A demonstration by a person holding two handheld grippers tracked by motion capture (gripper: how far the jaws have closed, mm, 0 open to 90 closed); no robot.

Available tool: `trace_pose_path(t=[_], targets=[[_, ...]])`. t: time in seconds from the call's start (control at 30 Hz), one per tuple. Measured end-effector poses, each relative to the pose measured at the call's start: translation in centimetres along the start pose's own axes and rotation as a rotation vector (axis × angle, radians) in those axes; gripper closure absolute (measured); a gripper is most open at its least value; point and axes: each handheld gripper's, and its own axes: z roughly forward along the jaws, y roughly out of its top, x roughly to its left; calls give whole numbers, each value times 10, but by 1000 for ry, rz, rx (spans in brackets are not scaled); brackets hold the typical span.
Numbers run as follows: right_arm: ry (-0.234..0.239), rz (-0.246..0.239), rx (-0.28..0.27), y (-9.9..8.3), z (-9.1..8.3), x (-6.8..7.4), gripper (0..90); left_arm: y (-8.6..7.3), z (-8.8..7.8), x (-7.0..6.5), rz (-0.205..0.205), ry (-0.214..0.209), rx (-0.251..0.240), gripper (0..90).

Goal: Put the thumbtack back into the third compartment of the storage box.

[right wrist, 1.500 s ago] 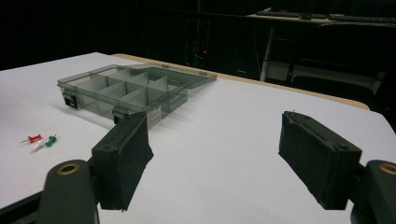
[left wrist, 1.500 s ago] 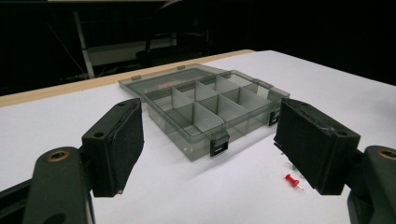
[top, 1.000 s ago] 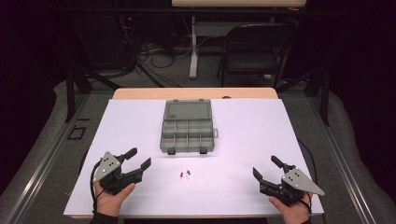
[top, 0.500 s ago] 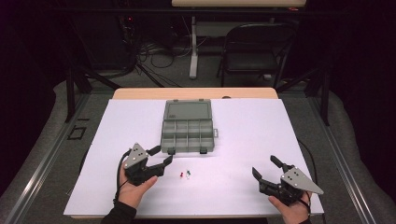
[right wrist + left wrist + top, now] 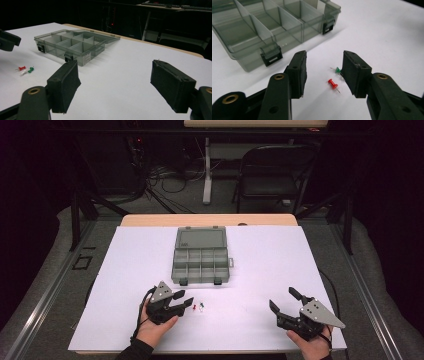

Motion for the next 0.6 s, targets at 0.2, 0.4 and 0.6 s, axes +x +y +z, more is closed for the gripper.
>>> trace_pose_path(t=[0.2,0.4,0.6], targets=[[3,3,6,-2,1,-1,219,-3,12,-5,0,1,70,635],[4,7,10,-2,2,-2,218,-7,19,-7,3,6,109,666],[3,11,7,-2,1,-2,219,-8,21,-11,8,-9,119,687]])
